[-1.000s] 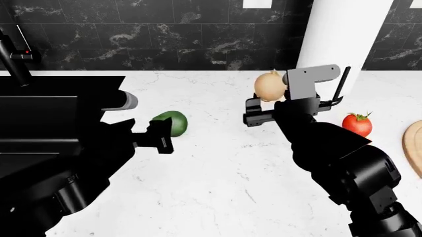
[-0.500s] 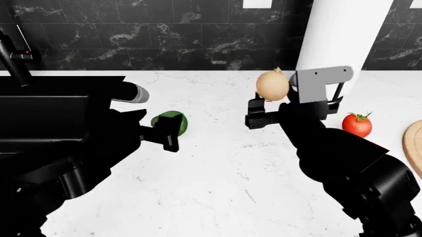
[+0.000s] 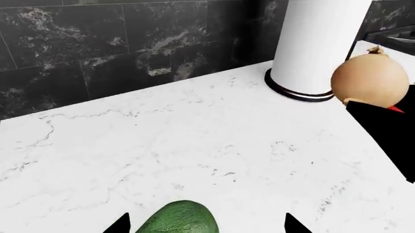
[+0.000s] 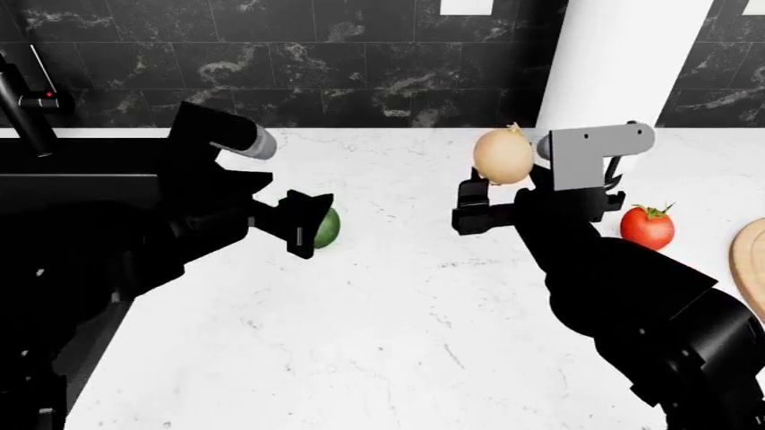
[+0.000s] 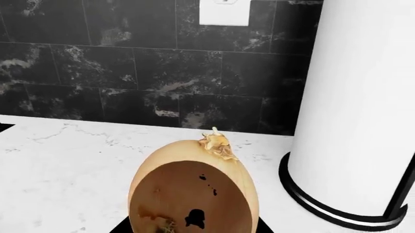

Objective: Place the avocado, onion, tomato and bell pepper on the cutting board.

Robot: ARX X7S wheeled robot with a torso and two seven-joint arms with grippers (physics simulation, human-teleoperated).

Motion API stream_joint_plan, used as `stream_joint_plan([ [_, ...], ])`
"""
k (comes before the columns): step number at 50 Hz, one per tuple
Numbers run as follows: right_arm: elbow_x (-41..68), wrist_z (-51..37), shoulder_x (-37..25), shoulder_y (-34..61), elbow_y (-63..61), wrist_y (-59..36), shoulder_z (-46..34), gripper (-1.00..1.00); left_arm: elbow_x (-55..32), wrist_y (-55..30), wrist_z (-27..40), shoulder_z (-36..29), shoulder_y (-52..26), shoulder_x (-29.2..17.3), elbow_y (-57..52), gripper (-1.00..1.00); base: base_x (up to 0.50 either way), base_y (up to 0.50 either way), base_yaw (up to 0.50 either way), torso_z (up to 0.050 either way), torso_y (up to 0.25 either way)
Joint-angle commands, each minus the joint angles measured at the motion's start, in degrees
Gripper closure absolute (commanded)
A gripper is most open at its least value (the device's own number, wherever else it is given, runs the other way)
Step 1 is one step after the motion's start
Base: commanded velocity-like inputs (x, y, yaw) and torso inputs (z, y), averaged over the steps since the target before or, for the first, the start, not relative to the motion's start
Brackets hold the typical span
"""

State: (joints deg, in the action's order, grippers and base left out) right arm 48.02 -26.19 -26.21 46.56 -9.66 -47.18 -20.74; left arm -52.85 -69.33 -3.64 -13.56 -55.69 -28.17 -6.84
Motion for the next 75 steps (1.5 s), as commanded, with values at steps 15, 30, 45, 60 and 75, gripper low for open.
stream_joint_plan([
  [15,-0.6,0.0,-0.2,0.2,0.0,0.0,0.5,1.00,8.4,10.3,-25.4,-14.5,-10.3,-2.7,22.0,-1.00,0.00,0.00,0.00,0.000,0.000],
  [30,-0.5,0.0,-0.1,0.3,0.4,0.4,0.6,1.00,11.8,14.6,-29.2,-17.9,-11.3,-2.0,26.9,-1.00,0.00,0.00,0.00,0.000,0.000],
  [45,-0.7,-0.6,-0.2,0.3,0.1,0.6,0.6,1.00,13.8,17.1,-32.7,-21.4,-10.7,-1.3,29.9,-1.00,0.00,0.00,0.00,0.000,0.000],
  [60,-0.8,-0.5,-0.1,0.5,0.6,0.9,0.4,1.00,16.0,19.6,-33.4,-23.2,-11.0,0.2,34.3,-1.00,0.00,0.00,0.00,0.000,0.000],
  [75,-0.4,-0.5,-0.3,0.1,0.5,1.2,0.6,1.00,17.8,20.7,-33.1,-24.9,-10.5,0.5,35.1,-1.00,0.00,0.00,0.00,0.000,0.000],
])
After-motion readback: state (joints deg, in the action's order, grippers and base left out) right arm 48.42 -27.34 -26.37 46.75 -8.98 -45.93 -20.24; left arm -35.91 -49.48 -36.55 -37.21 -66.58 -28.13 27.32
